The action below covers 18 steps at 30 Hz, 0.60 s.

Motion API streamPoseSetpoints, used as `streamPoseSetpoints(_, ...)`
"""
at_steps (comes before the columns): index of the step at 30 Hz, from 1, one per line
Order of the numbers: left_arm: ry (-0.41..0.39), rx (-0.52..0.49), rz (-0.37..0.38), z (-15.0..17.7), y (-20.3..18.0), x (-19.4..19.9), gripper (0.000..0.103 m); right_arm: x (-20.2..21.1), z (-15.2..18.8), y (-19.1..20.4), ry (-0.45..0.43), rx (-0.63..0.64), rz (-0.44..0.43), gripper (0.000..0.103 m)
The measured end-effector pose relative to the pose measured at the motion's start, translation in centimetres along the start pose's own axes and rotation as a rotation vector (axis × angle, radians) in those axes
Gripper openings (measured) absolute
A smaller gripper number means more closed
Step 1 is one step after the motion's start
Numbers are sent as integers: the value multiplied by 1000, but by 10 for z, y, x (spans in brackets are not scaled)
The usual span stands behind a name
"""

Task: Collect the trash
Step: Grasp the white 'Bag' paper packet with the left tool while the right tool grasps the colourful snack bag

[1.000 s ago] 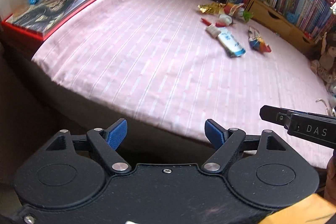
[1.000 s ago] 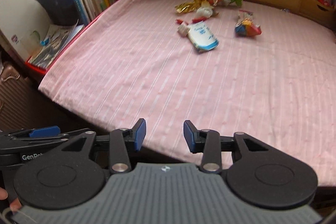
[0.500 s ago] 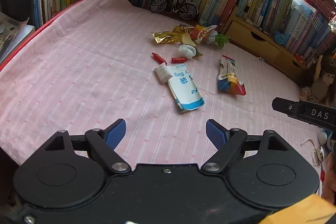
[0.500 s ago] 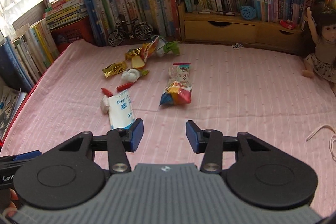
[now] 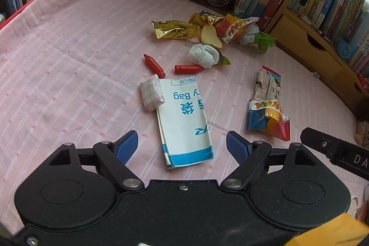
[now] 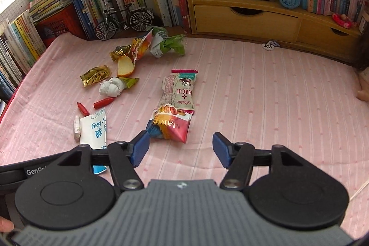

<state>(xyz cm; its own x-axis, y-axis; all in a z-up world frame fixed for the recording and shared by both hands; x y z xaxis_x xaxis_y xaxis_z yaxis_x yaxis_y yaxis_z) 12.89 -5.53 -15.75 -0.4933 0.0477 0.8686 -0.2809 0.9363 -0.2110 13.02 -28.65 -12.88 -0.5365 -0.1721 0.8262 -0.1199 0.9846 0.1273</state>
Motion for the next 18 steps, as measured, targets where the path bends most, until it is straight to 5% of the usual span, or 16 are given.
streamPoseSetpoints(14, 17, -13, -82, -9, -13, -45, 82, -47, -17, 2, 61, -20, -57, 79)
streamPoseSetpoints(18, 5, -24, -63, -9, -14, -45, 73, -63, -21, 4, 92, -53, -66, 79)
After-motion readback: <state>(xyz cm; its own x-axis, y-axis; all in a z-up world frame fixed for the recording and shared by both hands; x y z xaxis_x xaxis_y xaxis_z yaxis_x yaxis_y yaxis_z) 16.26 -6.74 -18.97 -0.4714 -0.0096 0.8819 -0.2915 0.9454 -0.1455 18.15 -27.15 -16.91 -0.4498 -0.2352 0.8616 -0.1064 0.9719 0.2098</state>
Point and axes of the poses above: each gripper's, at about its wrist camera, not at the fingertips, and x roughly against the way its jaws point, y to its left, z to its underside, the point moved 1 cm from there along -x, roughly the way its jaws point
